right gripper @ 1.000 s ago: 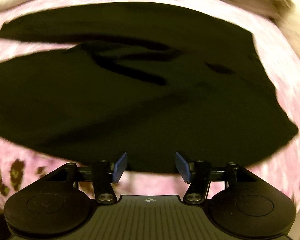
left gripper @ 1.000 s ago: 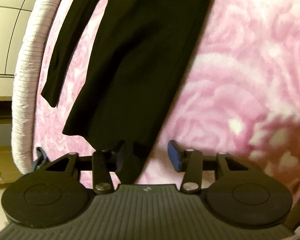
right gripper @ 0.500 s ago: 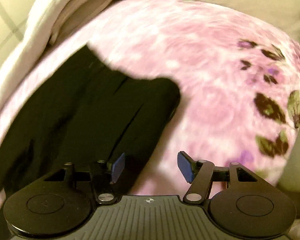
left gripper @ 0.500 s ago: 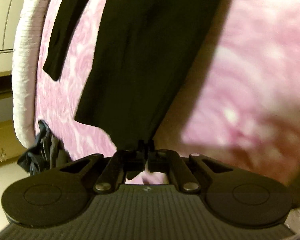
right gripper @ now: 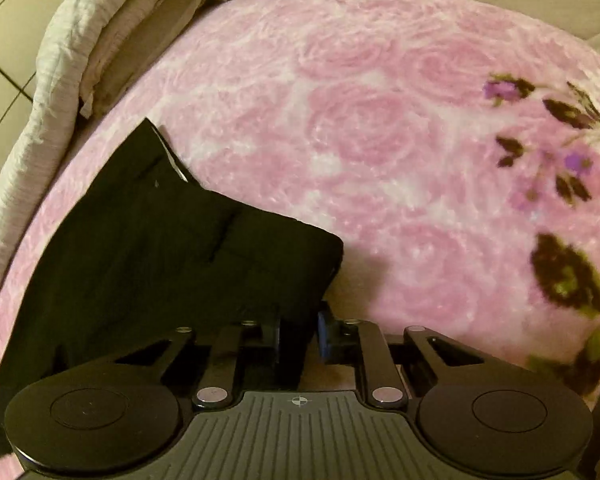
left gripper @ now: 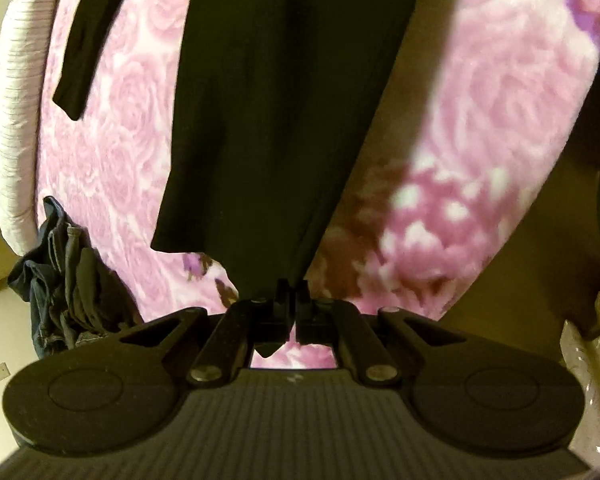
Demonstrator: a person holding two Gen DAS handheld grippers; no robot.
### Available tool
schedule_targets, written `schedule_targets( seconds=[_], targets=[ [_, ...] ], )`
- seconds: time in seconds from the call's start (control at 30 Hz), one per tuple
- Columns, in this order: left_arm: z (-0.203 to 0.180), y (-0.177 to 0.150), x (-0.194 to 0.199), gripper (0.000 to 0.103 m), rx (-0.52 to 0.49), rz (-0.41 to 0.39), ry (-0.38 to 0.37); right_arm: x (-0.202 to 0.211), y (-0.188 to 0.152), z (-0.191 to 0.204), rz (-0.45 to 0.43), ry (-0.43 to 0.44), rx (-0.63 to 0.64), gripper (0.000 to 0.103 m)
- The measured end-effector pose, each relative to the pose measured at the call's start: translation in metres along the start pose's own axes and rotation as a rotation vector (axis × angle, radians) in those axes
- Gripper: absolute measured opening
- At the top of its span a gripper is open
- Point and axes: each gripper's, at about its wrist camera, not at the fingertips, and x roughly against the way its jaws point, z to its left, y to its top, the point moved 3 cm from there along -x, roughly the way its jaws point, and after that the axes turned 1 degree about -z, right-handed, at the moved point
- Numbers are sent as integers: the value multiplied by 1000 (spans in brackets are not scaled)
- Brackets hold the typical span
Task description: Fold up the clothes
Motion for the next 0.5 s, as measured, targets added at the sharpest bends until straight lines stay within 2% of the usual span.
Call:
schedule_targets(
  seconds=[0.07,0.1,0.13,0.2,0.23,0.37,0.47,0.5],
  targets=[
    [3,4,-2,1,7,9,13,-1,-2,1,2,-19,26,18],
    [4,6,-3,1,12,13,19,-1,-3,2,-1,-34,31,24],
    [6,8,-4,2,17,17,26,0,-3,4,-5,-55,33,38],
    [9,12,-6,7,26,26,39,4,-11,6,8,-46,20,55],
    [10,14,-7,9,31,30,45,7,-16,7,17,-32,11,58],
    [9,17,-3,16,51,24,53,20,-54,16,76,68,-44,61],
    [7,12,4,15,72,30,35,21,-88,31,121,151,-69,61],
    [6,10,6,10,80,31,30,19,-98,37,133,164,-58,61]
  ],
)
